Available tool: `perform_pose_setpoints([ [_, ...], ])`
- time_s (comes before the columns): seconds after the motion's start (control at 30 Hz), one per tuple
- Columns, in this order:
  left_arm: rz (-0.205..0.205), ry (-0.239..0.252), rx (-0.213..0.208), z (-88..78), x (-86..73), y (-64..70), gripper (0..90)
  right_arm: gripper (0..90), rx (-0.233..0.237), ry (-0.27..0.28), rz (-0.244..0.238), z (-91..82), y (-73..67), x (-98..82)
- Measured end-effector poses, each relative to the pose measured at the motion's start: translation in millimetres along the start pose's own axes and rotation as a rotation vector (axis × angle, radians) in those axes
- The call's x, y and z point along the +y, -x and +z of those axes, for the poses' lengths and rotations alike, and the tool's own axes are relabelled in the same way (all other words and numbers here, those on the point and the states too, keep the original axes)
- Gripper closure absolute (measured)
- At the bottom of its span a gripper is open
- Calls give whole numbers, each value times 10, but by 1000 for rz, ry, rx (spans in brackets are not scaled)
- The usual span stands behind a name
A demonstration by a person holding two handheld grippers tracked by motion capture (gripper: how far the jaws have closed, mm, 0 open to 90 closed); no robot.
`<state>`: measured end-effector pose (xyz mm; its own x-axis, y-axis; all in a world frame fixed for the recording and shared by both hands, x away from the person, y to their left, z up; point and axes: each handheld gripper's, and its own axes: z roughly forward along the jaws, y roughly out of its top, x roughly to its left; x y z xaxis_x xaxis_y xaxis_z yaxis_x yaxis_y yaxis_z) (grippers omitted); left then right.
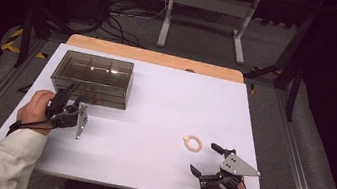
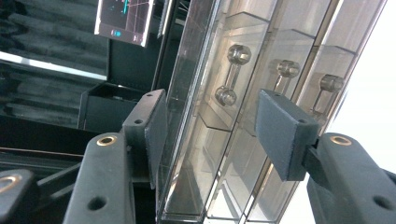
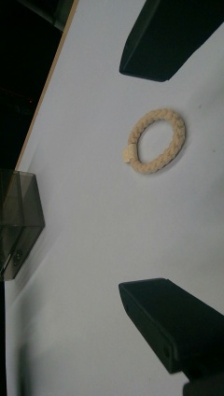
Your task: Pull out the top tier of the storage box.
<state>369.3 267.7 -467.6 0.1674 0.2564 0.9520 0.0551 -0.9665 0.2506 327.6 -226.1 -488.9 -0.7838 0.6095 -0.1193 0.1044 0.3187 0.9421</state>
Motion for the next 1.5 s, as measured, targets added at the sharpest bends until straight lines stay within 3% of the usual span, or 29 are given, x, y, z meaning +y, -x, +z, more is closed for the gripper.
perform_pose_setpoints([
  [0.23,47,-7,21,11,14,29,504,2,0,-4,-4,1,-4,0],
  [0.83,116,-28,59,88,50,118,611,2,-1,-2,-8,8,-3,-2],
  [0.9,142,-27,58,97,55,122,615,2,-1,-4,-8,8,-4,-2],
  [1.2,151,-35,75,136,50,152,670,2,0,-3,-9,8,-6,-4],
  [1.5,159,-47,60,171,47,150,742,2,1,-3,-10,7,-5,-4],
])
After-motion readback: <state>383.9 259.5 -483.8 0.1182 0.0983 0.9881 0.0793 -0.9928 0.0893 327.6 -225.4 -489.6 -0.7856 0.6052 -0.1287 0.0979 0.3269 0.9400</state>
